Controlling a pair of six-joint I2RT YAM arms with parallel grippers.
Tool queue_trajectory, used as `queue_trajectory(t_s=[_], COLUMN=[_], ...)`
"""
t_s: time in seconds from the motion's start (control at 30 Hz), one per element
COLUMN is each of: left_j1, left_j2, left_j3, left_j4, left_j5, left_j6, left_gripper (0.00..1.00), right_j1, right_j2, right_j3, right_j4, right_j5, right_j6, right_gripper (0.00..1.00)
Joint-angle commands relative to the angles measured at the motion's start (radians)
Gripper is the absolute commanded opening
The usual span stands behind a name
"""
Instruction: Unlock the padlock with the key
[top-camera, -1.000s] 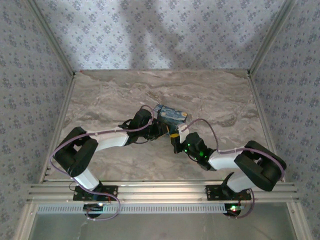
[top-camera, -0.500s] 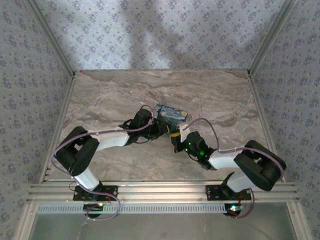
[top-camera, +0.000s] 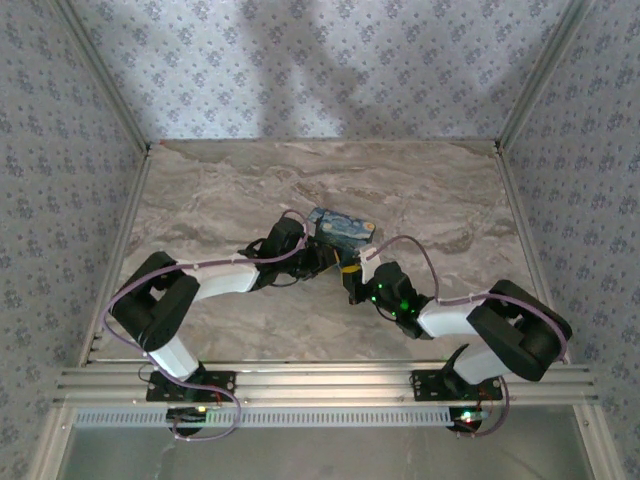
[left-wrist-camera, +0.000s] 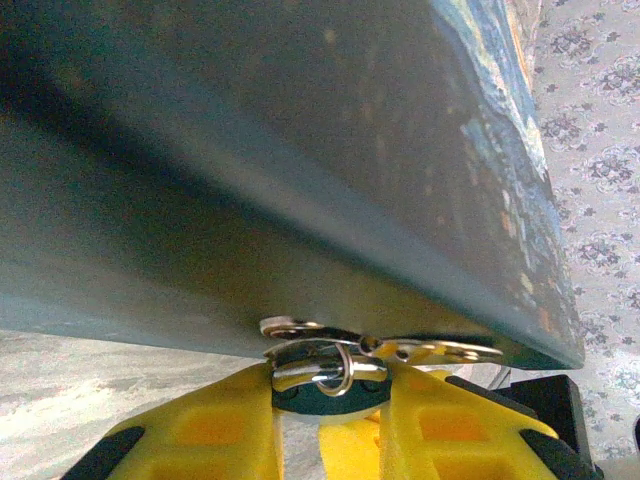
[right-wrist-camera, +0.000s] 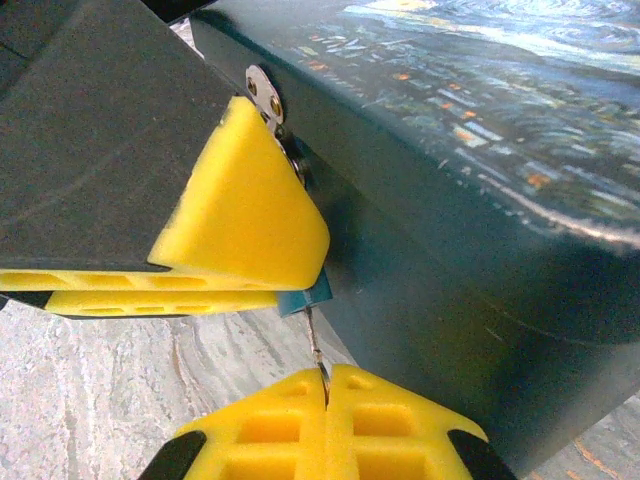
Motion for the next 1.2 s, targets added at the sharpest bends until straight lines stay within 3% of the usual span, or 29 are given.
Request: queue_trajectory(t_s=[0.0,0.43,0.6,0.87,1.17], left_j1=[-0.035,-0.036,-0.037,-0.038,-0.038], left_j2=[0.015,0.015,0.017,0.022,0.031], left_j3=[0.022,0.023,0.024,0.02,0.021], left_j4=[0.007,0.006,0.007,0.014,0.031], left_j5=[0.063,0.068,0.065,0.059,0.055], left_j6=[-0.018,-0.03,-0.035,-0.037,-0.047], left_gripper=[0.24,0.24,0.25,0.25,0.25], right_j1=[0.004,0.024,0.024,-0.032,-0.039], right_j2=[0.001,0.022,0.036,0.011,0.004], right_j3=[0.056,0.077,0.078,0.074,0.077], right_j4=[0.093,0.068,0.099,0.123,0.117], right_j5=[-0.012,0.073,0.045,-0.092,-0.137], right_j6=[-0.03,-0.181,-0.176,-0.03,-0.012], right_gripper=[0.0,0.0,0.0,0.0,0.0])
